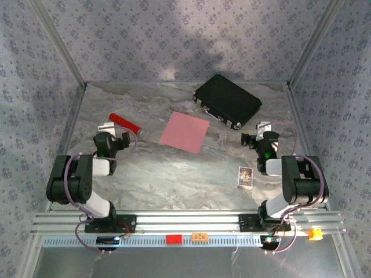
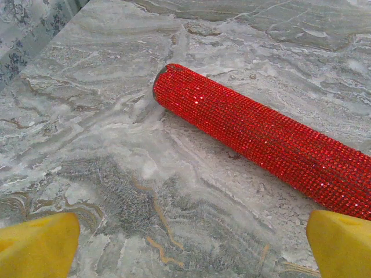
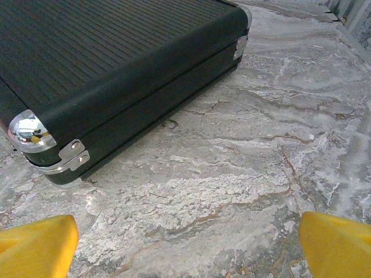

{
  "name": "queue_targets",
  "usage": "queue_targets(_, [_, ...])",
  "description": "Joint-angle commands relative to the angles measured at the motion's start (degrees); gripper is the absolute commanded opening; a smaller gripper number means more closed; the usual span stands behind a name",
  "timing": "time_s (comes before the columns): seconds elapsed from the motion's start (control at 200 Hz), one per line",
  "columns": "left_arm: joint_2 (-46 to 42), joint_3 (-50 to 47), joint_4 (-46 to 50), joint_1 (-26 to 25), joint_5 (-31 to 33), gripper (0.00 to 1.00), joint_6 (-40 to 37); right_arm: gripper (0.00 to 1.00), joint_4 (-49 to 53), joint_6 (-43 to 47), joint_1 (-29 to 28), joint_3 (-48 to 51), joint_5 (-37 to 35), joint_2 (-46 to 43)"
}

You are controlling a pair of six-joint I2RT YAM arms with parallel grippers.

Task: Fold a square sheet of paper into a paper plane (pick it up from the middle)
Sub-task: Move the paper to the center of the table.

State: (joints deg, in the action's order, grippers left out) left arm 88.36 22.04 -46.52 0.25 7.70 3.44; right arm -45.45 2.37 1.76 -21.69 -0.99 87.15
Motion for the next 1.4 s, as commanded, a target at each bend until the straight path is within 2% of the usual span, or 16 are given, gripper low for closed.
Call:
queue_targets(0.0, [-0.54,1.25,-0.85,-0.04,-0.07,1.0,-0.83,0.99,-0.08,-0.46,0.24,-1.08,0.39,-0.04])
queue_targets(0.495, [-0.54,1.25,-0.84,0.08,-0.31,1.0,-0.8,0.99,0.14,-1.05,1.18,-1.33,2.04,0.09])
queue_targets(1.094, [-0.72,0.56,-1.84,-0.09,-1.08,1.0,-1.23,0.99,-0.37,-0.22,-0.09,-0.96,-0.28,-0.12])
queue_targets(1.294, [-3.87,-4.64,-8.89,-0.8,1.48,1.0,-1.19,0.99,-2.25,1.25,-1.44,0.75,-0.92,-1.74])
queue_targets(1.394, [-9.72,-5.07,-4.11,-0.83,2.89,1.0,-0.56,0.99,2.95,2.02,-1.86,-0.25,-0.39,-5.72])
